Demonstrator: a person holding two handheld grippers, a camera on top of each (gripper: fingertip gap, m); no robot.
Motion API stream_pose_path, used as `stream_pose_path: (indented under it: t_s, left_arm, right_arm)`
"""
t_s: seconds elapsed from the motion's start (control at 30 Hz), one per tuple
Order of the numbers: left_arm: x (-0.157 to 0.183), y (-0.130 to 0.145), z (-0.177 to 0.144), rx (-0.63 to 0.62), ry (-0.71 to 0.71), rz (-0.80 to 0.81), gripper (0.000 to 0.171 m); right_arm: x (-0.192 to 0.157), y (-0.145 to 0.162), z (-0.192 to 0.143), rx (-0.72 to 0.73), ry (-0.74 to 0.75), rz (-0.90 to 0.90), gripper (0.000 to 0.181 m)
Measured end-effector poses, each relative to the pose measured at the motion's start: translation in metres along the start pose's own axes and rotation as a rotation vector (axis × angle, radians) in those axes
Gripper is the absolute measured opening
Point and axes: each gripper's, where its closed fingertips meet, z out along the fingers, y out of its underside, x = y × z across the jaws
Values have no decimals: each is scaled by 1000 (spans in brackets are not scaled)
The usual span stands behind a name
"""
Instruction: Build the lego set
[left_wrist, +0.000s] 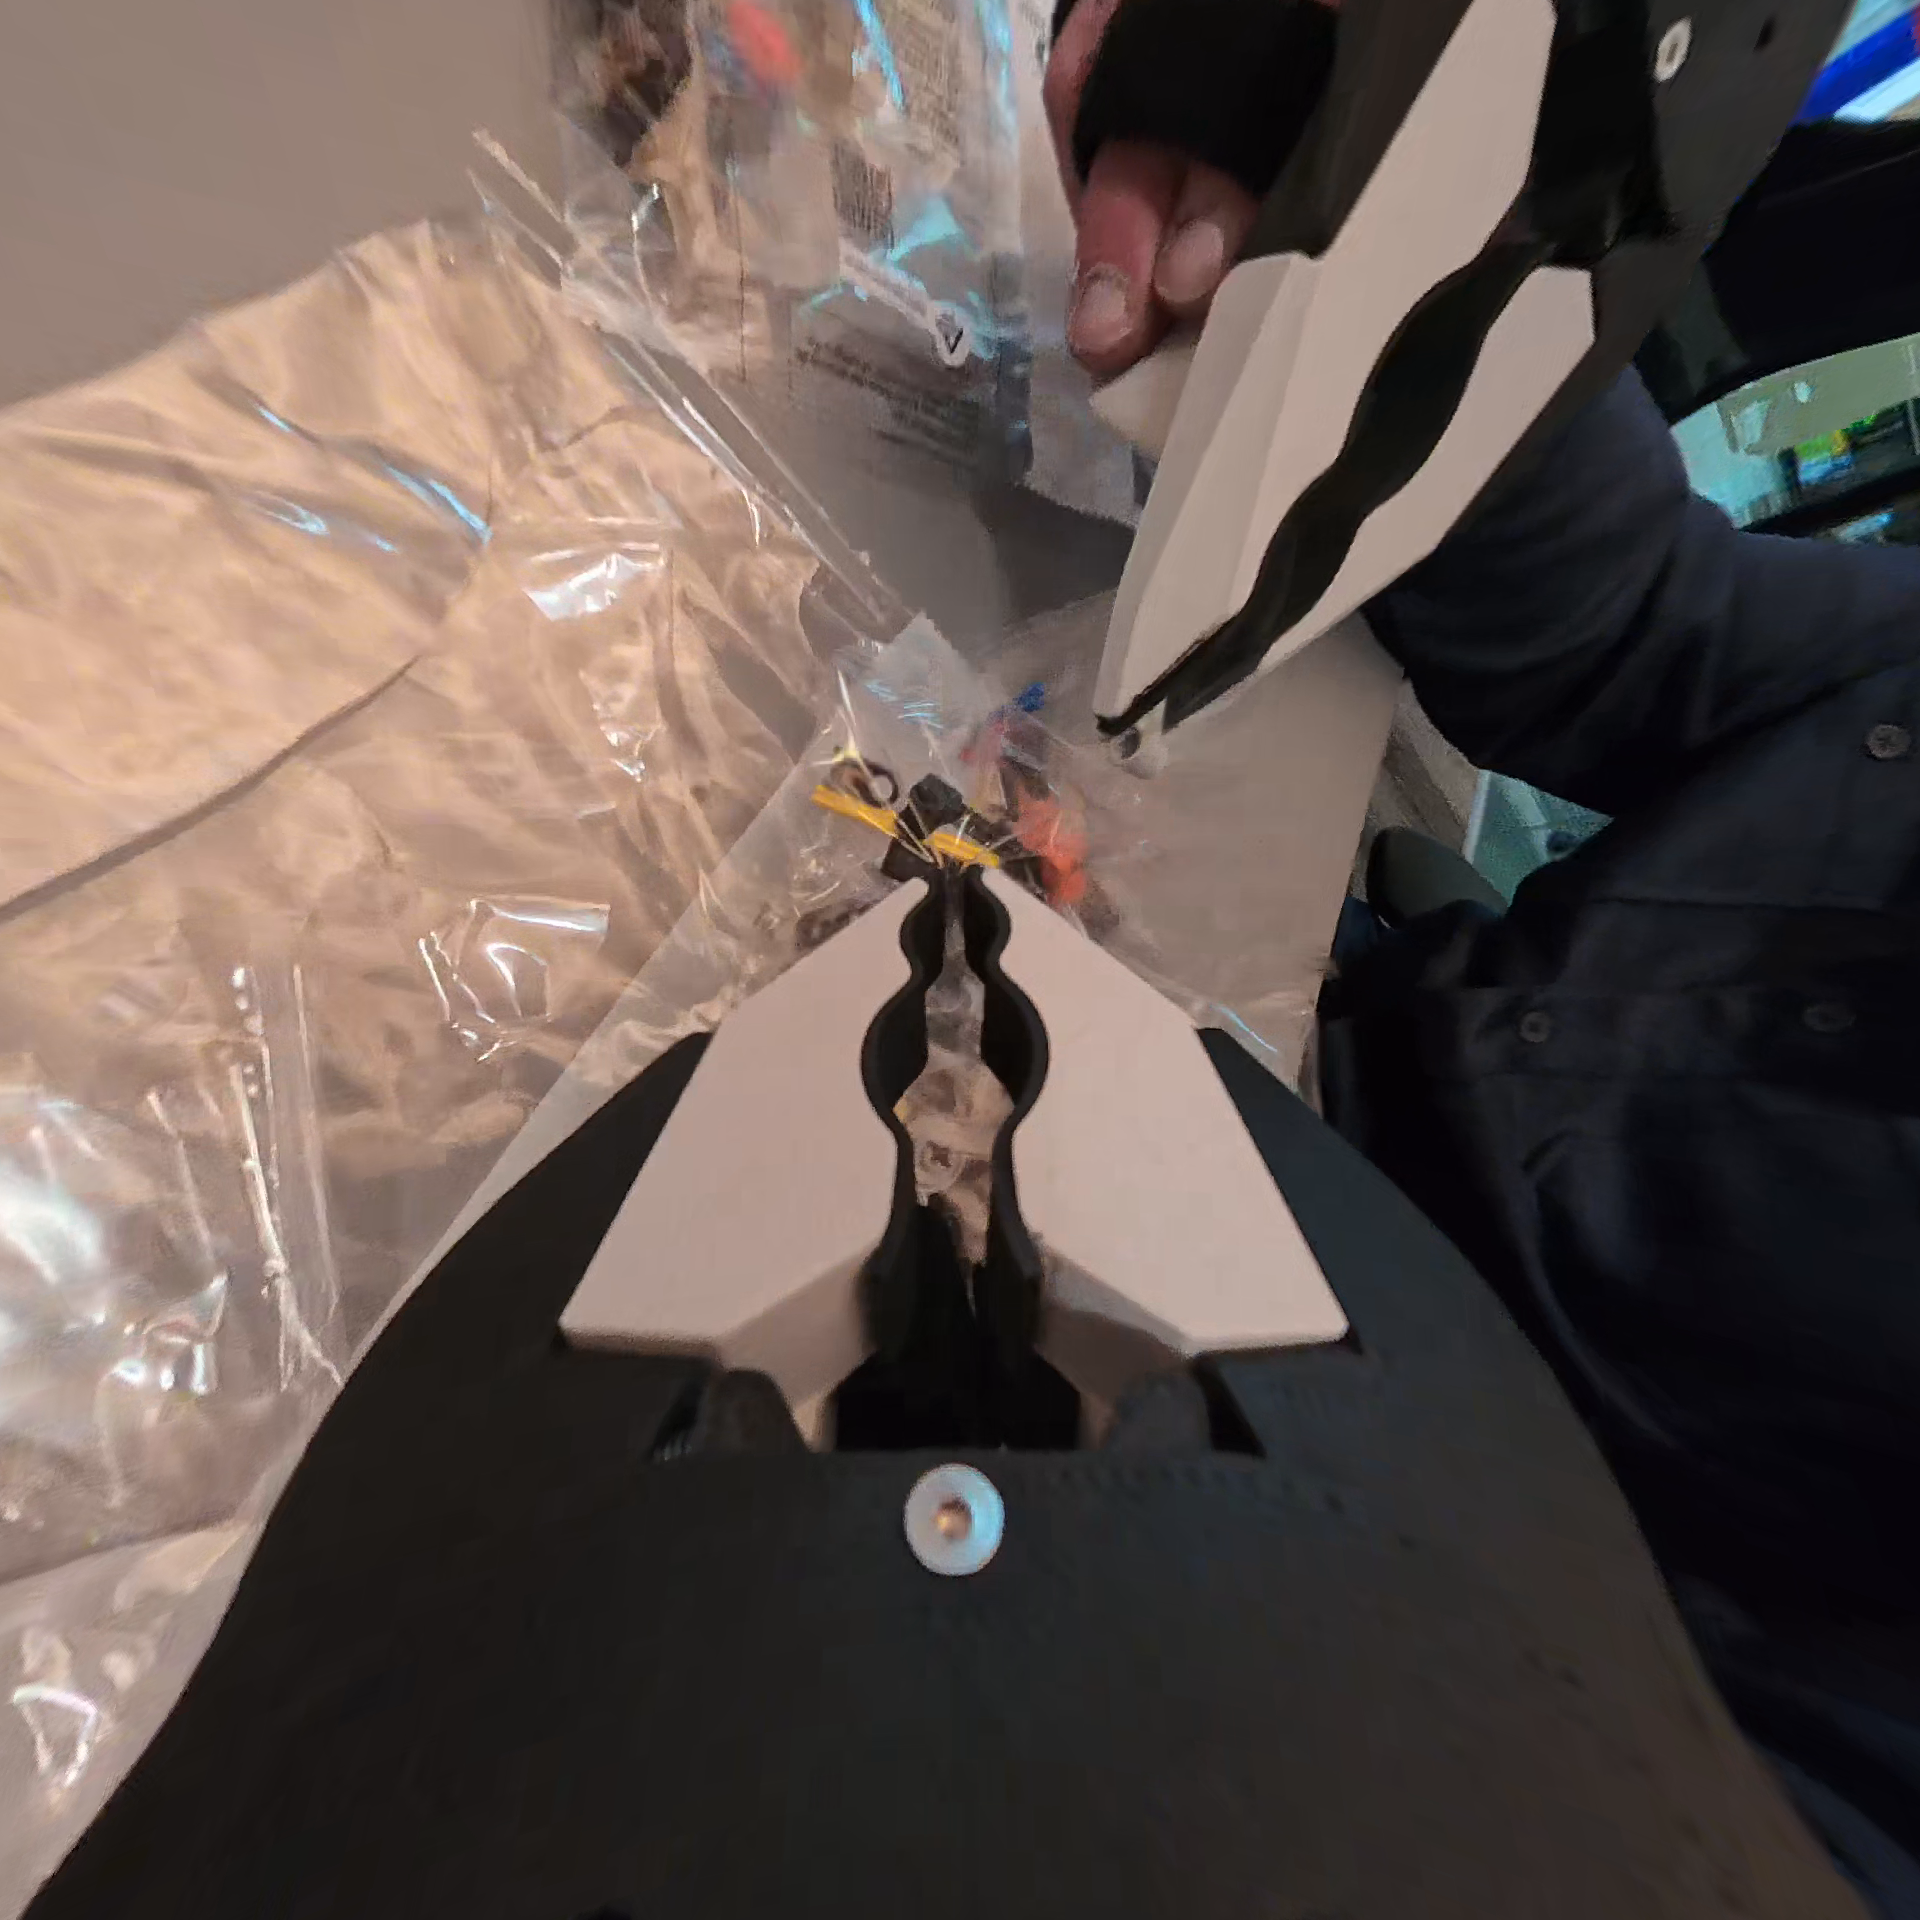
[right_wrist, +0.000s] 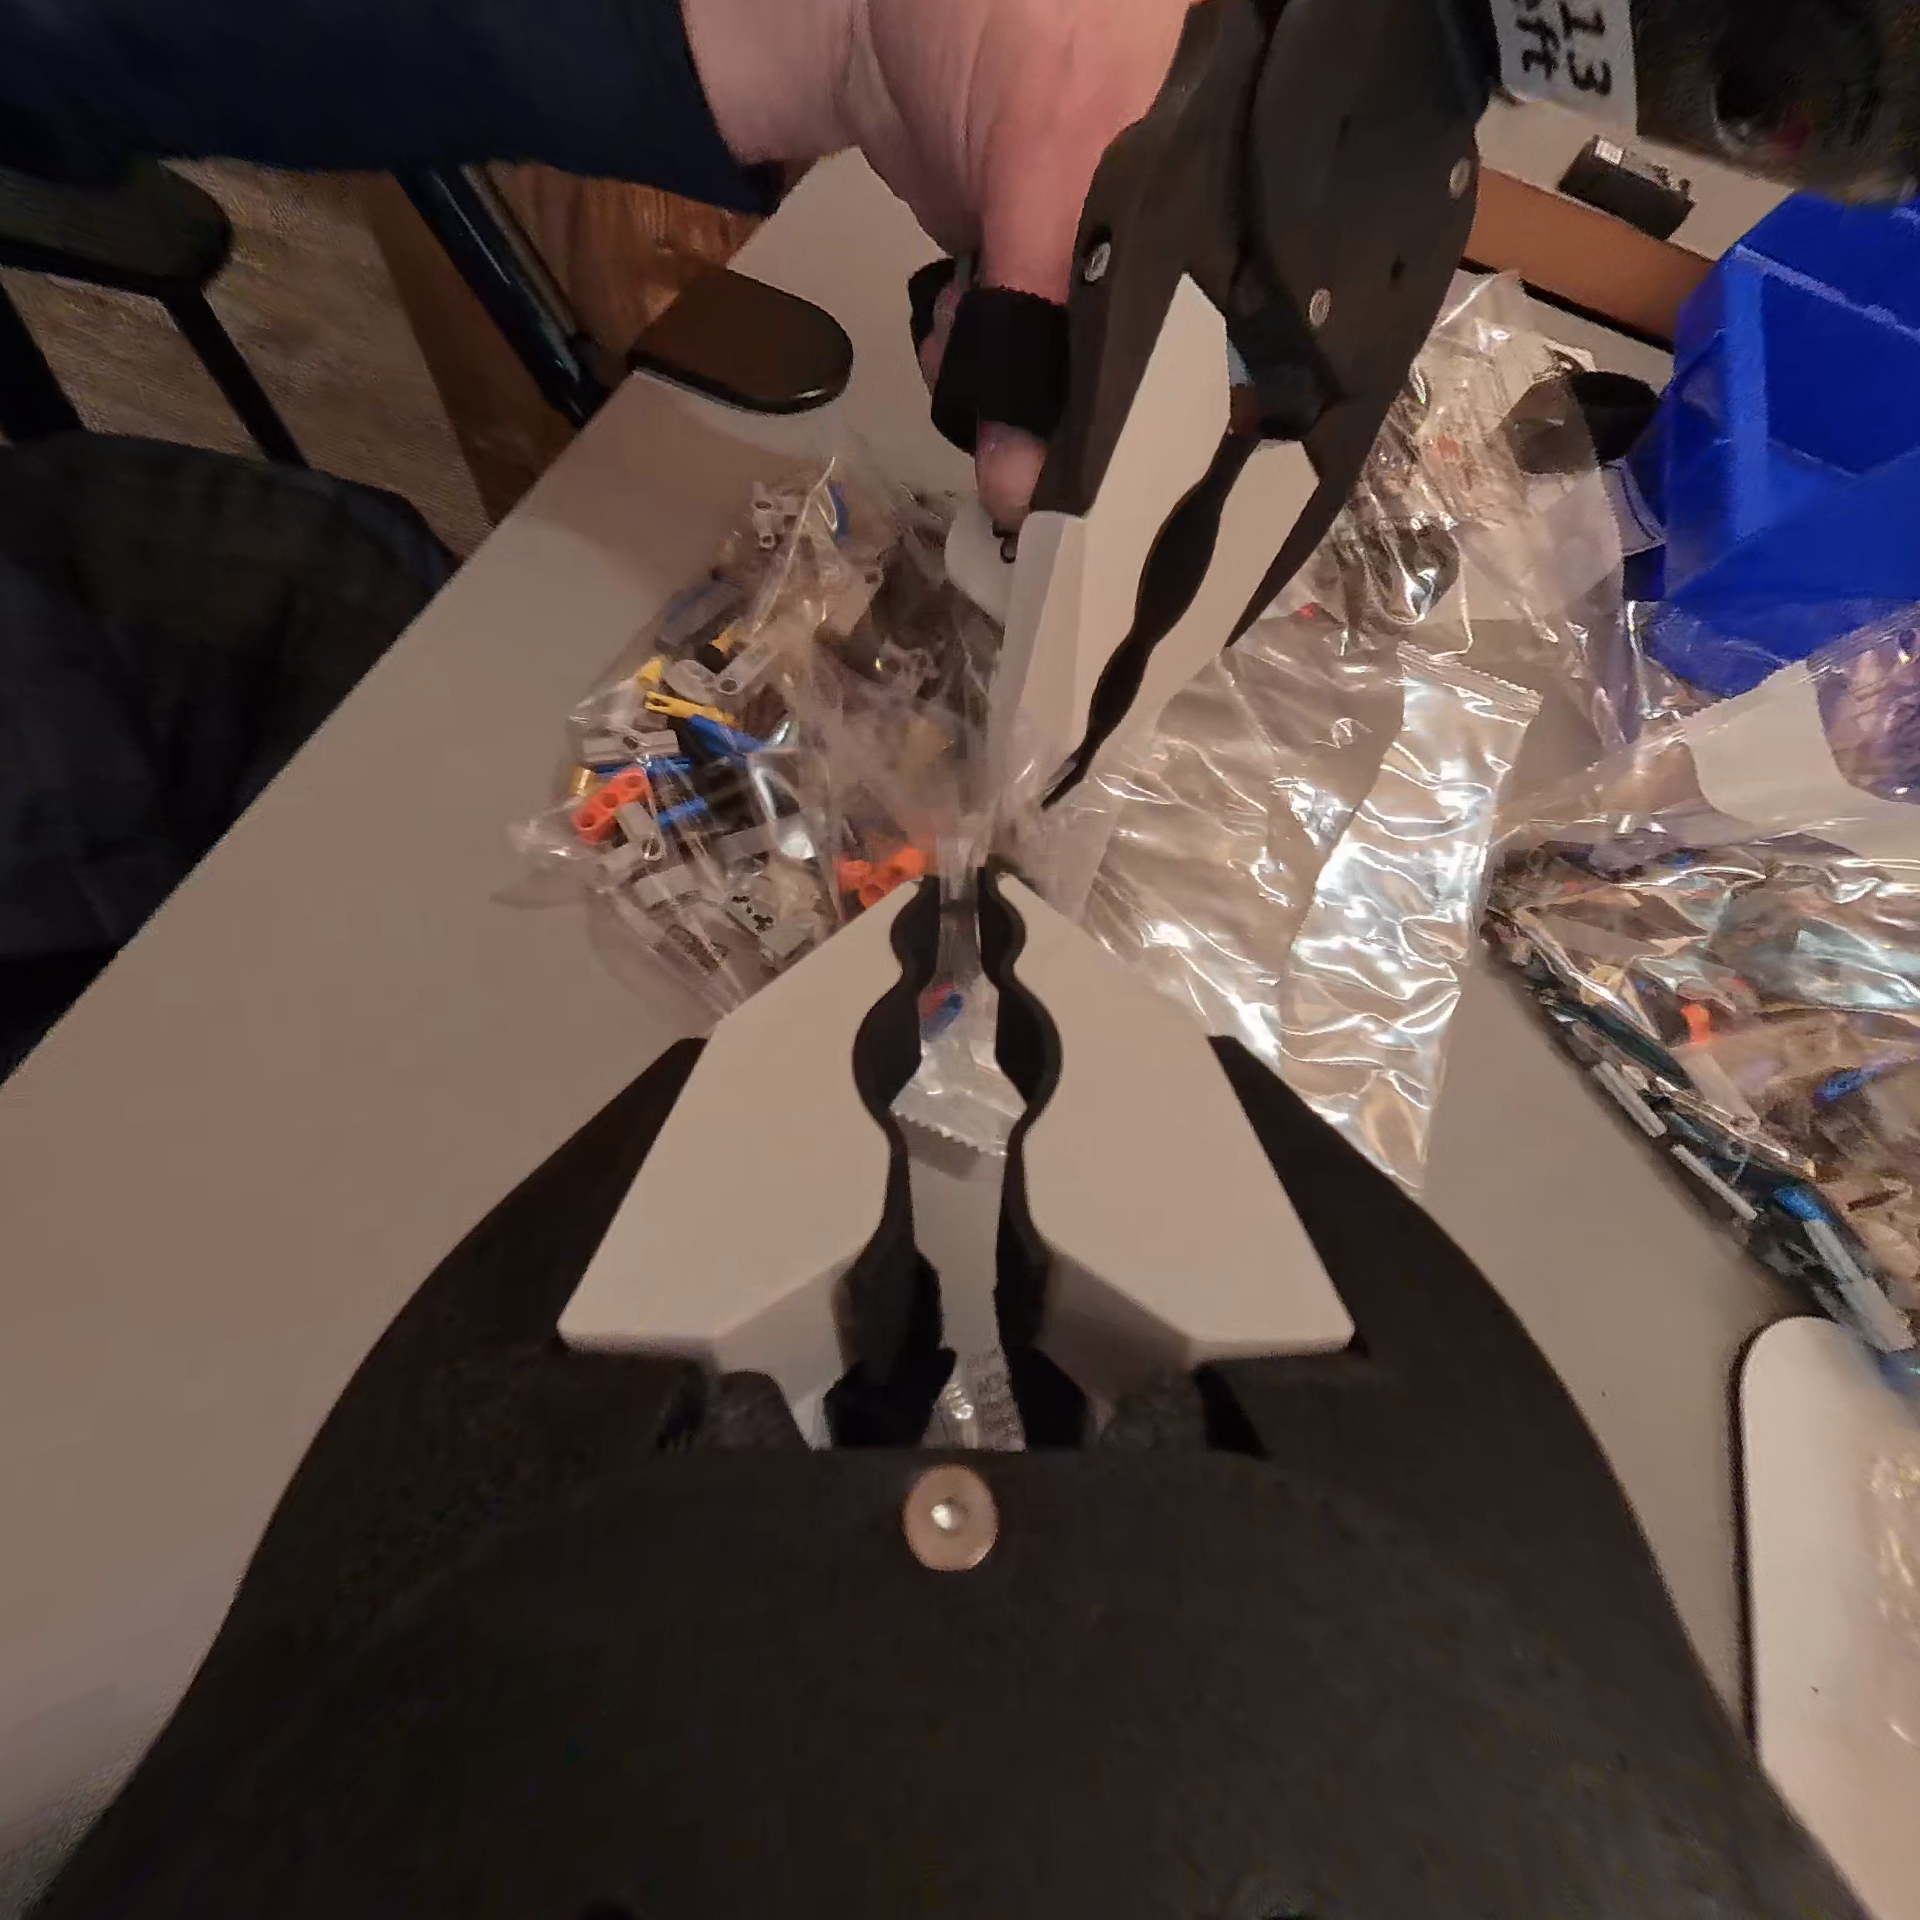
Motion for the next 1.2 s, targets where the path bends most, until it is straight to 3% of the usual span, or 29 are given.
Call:
stream_pose_path:
  t_s: [0.33, 0.5, 0.6, 0.77, 0.87, 0.97, 1.1, 1.2]
  left_arm:
    - [2, 3, 10, -77, 51, -17, 2]
    - [5, 1, 13, -78, 69, -16, 6]
    - [8, -4, 9, -35, 88, -1, 18]
    - [10, -22, -23, 163, 41, 54, 44]
    - [8, -20, -42, 231, -65, 118, 52]
    - [-1, -11, -53, 244, -179, 137, 49]
    - [-40, 1, -65, 151, -414, 148, 50]
    - [-64, -1, -68, 90, -512, 164, 51]
  right_arm:
    - [5, 11, 14, -63, 39, -3, 33]
    - [1, 11, 16, -74, 21, -12, 6]
    - [5, 11, 13, -45, 7, 64, 6]
    - [21, 4, -10, 58, 19, 188, 6]
    - [31, 2, -29, 106, 45, 234, 6]
    - [43, 3, -48, 153, 85, 281, 5]
    - [57, 8, -68, 189, 141, 324, 5]
    - [64, 12, -77, 201, 171, 356, 5]
